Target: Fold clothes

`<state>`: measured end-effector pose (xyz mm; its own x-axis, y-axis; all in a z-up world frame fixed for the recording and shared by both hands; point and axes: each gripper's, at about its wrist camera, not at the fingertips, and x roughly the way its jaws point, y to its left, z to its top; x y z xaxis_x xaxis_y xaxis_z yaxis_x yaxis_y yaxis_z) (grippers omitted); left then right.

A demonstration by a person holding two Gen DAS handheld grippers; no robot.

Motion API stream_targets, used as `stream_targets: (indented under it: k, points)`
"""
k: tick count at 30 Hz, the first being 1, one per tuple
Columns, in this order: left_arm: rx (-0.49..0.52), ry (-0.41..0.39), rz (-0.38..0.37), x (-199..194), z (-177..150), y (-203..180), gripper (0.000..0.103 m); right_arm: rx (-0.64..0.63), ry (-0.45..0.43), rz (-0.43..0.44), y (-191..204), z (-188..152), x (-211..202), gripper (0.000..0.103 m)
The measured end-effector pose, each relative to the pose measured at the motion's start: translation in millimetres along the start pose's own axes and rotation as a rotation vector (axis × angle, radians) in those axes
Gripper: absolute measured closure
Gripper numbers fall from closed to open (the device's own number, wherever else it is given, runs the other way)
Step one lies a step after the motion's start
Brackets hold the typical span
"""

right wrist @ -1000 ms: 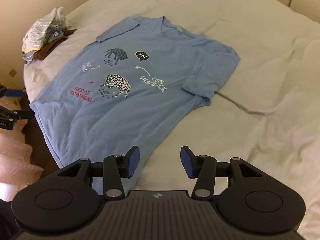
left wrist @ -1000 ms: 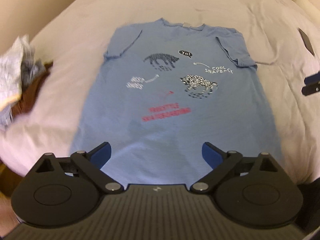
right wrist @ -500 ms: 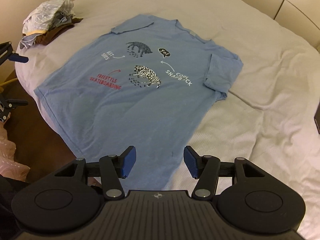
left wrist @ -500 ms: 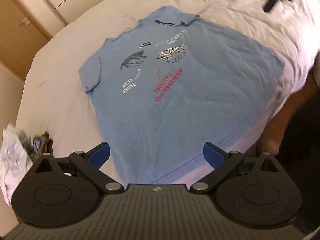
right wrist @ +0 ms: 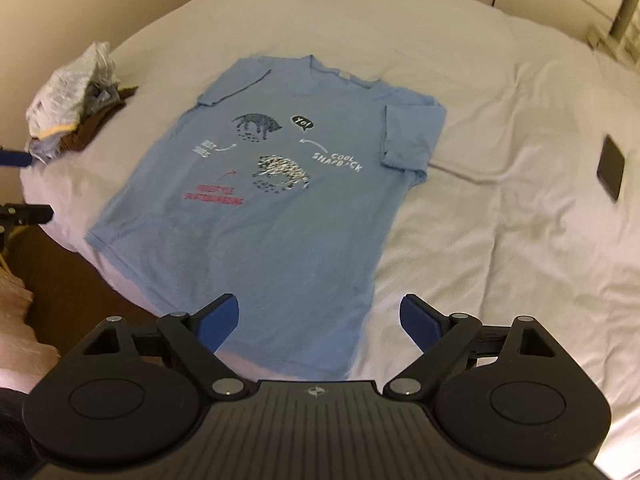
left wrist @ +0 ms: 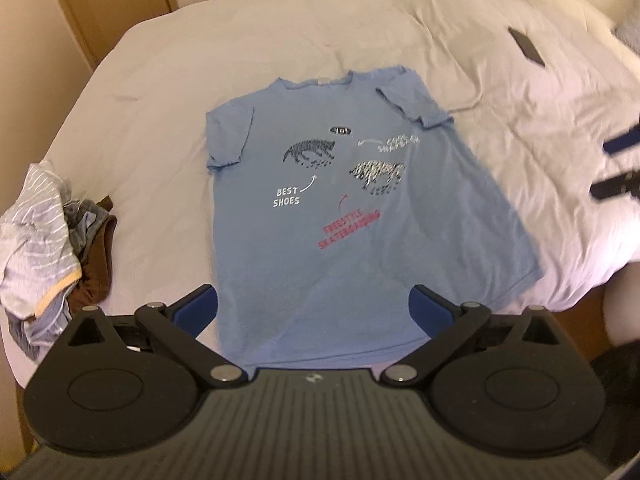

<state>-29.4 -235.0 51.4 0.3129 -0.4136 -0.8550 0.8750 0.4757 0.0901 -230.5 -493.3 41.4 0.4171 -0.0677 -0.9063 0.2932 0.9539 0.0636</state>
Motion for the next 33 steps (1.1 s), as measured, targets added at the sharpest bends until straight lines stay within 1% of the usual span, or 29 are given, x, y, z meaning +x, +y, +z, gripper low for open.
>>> stream_targets:
  k: [5, 9, 10, 12, 13, 14, 15, 16, 17, 19, 20, 22, 24, 27, 30, 32, 33]
  points:
    - [0.003, -0.013, 0.0, -9.1, -12.3, -14.5, 0.002, 0.005, -0.02, 0.004, 8.6, -14.6, -10.8, 0.013]
    - [0.076, -0.003, 0.018, 2.3, -28.7, -20.6, 0.002, -0.002, -0.019, -0.01, 14.3, -28.6, -9.0, 0.013]
    - [0.13, -0.006, 0.028, 7.6, -36.0, -22.6, 0.002, -0.005, -0.018, -0.016, 15.6, -32.3, -7.5, 0.013]
    - [0.241, -0.007, 0.048, 19.7, -53.2, -24.8, 0.002, -0.028, -0.009, -0.03, 21.1, -42.0, 0.5, 0.016]
    - [0.3, -0.006, 0.056, 26.4, -63.6, -24.7, 0.002, -0.045, -0.002, -0.039, 24.8, -47.5, 6.0, 0.021]
    - [0.361, -0.004, 0.064, 33.3, -74.5, -24.5, 0.005, -0.062, 0.005, -0.047, 28.4, -53.0, 11.6, 0.028]
    - [0.427, -0.001, 0.069, 41.1, -87.3, -24.1, 0.007, -0.079, 0.012, -0.055, 32.1, -58.5, 17.1, 0.033]
    - [0.496, 0.005, 0.069, 49.8, -101.7, -23.3, 0.01, -0.096, 0.019, -0.064, 35.8, -64.0, 22.7, 0.042]
    - [0.565, 0.012, 0.069, 58.4, -116.1, -22.5, 0.011, -0.114, 0.026, -0.069, 40.3, -69.2, 28.3, 0.045]
    - [0.693, 0.018, 0.061, 76.6, -144.8, -19.7, 0.022, -0.147, 0.041, -0.06, 53.8, -76.5, 39.1, 0.045]
    - [0.738, 0.02, 0.06, 85.2, -155.0, -18.6, 0.027, -0.169, 0.058, -0.056, 61.5, -79.4, 46.0, 0.046]
    - [0.824, 0.017, 0.074, 104.0, -172.8, -16.3, 0.031, -0.209, 0.092, -0.051, 76.7, -82.6, 58.6, 0.047]
    - [0.886, -0.001, 0.089, 120.7, -184.6, -12.6, 0.031, -0.245, 0.123, -0.046, 90.0, -84.6, 70.6, 0.047]
    - [0.954, -0.023, 0.126, 145.5, -190.1, -2.6, 0.038, -0.275, 0.151, -0.037, 100.9, -84.5, 82.2, 0.047]
    - [1.038, -0.012, 0.163, 170.3, -189.9, 5.4, 0.045, -0.302, 0.169, -0.044, 105.7, -84.0, 91.1, 0.047]
    - [1.101, -0.007, 0.174, 182.2, -189.7, 11.4, 0.058, -0.312, 0.18, -0.055, 104.6, -83.1, 96.1, 0.047]
    - [1.13, -0.007, 0.175, 187.1, -189.2, 14.7, 0.061, -0.317, 0.184, -0.06, 103.5, -82.4, 98.3, 0.047]
